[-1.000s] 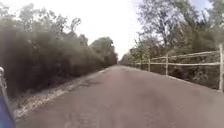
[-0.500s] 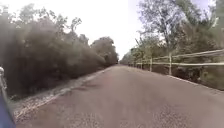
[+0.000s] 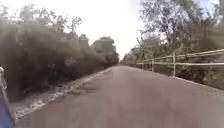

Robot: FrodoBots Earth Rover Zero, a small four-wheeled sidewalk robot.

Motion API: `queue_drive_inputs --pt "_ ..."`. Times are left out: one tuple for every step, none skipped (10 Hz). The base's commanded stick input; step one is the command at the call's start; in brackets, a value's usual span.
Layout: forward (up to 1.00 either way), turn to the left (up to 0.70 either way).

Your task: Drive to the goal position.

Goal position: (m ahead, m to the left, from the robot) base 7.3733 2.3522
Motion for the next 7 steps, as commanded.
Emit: queue_drive_inputs --pt "0.70 0.00" --pt "0.70 0.00" --pt "0.70 0.00" --pt "0.70 0.00" --pt "0.70 0.00" --pt "0.70 0.00" --pt "0.70 0.00"
